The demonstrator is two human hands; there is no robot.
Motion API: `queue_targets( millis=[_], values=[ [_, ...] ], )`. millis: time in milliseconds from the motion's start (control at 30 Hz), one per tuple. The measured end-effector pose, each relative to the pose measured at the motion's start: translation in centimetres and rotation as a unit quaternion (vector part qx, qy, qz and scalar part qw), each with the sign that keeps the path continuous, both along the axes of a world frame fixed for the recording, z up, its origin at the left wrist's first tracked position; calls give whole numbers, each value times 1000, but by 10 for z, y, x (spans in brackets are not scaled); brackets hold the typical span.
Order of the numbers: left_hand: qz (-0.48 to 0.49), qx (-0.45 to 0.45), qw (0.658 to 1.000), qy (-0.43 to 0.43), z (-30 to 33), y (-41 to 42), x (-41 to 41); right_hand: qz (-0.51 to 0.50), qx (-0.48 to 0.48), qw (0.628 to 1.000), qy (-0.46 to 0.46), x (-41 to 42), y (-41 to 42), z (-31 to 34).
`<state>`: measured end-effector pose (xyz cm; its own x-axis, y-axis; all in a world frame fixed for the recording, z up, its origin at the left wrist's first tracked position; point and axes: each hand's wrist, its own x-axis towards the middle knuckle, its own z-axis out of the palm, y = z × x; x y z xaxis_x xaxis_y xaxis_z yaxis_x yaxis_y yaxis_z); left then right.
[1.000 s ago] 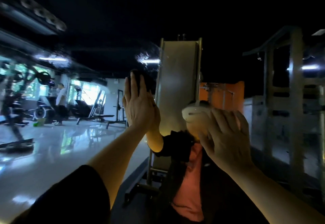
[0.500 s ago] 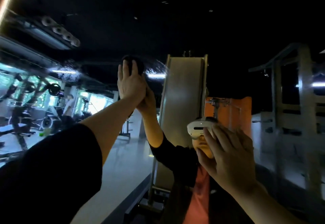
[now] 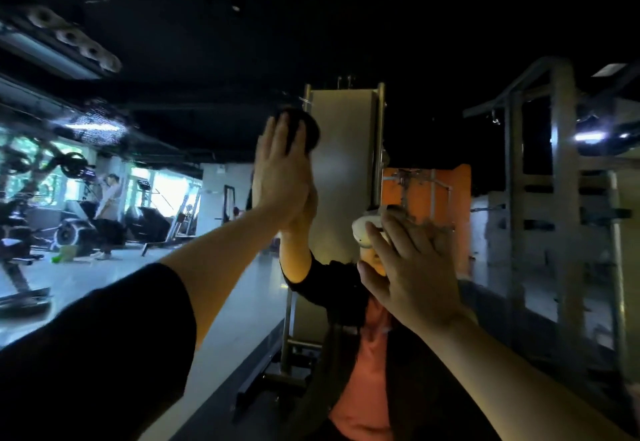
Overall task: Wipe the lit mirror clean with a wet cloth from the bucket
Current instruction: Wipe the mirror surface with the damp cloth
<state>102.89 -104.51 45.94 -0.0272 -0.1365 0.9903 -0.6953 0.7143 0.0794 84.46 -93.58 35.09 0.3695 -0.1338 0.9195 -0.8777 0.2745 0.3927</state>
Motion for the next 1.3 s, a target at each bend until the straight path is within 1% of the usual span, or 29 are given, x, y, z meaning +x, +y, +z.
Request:
queue_targets(
  millis=[67,100,133,167,233,267,300,333,367,433,467,500,533,600,667,733,767,800,867,900,933,967,1000,1067,1100,1133,1167,1233,1300],
  values=[
    [-5,-84,988,-129,-31,3,-11,-9,9,1000,2,0,2,0],
    [6,-108,978,-180,-38,-2,-6,-14,16,1000,4,-1,3,0],
    [18,-115,973,-197,-36,-9,2,-19,25,1000,4,-1,4,1],
    [29,-99,978,-180,-28,-14,8,-21,34,999,3,0,7,2],
    [21,-16,998,-65,-13,-11,10,-22,48,999,2,0,14,5],
    [11,18,1000,-8,-11,-4,1,-19,49,999,1,-3,19,5],
    [0,32,999,24,-13,8,-13,-13,43,999,-4,-7,26,6],
    [-9,18,999,26,-23,20,-31,-9,26,1000,-13,-12,33,6],
    [-21,-19,1000,-6,-39,33,-52,-9,4,1000,-24,-19,39,6],
    [-32,-95,985,-143,-75,50,-80,-24,-26,997,-63,-34,51,4],
    [-27,-113,975,-188,-86,50,-83,-33,-32,995,-89,-41,55,1],
    [-16,-114,973,-199,-91,44,-79,-41,-38,992,-113,-48,59,-3],
    [-2,-96,981,-171,-91,37,-70,-48,-42,989,-131,-55,61,-8],
    [4,-19,999,-51,-83,24,-47,-59,-39,987,-146,-69,63,-17],
    [-21,57,997,54,-73,22,-35,-73,-27,987,-143,-78,63,-25],
    [-20,66,992,110,-70,33,-51,-83,-19,987,-135,-82,61,-30],
    [-12,49,994,100,-74,39,-63,-83,-20,988,-132,-83,61,-31],
    [-15,12,998,58,-82,46,-77,-82,-23,988,-130,-84,60,-31],
    [-27,-73,992,-98,-110,52,-93,-78,-29,989,-123,-86,60,-32],
    [-27,-99,981,-162,-123,50,-90,-76,-30,990,-117,-88,59,-34],
    [-19,-110,974,-198,-129,45,-80,-74,-30,991,-111,-90,59,-35],
    [-5,-111,973,-201,-128,38,-70,-74,-34,991,-106,-91,58,-35],
    [7,-99,980,-175,-124,31,-62,-74,-37,991,-104,-92,58,-35],
    [4,-39,997,-59,-110,26,-59,-73,-36,990,-111,-91,57,-36],
    [-5,-8,1000,1,-105,29,-65,-71,-34,990,-116,-90,57,-36],
    [-5,4,999,32,-104,36,-74,-70,-31,990,-119,-88,58,-35],
    [-6,-6,1000,25,-108,43,-83,-70,-28,990,-121,-87,58,-35],
    [-36,-68,994,-80,-123,52,-93,-72,-20,990,-121,-87,60,-33],
    [-45,-116,977,-173,-127,47,-82,-75,-10,991,-114,-87,64,-30]
  ],
)
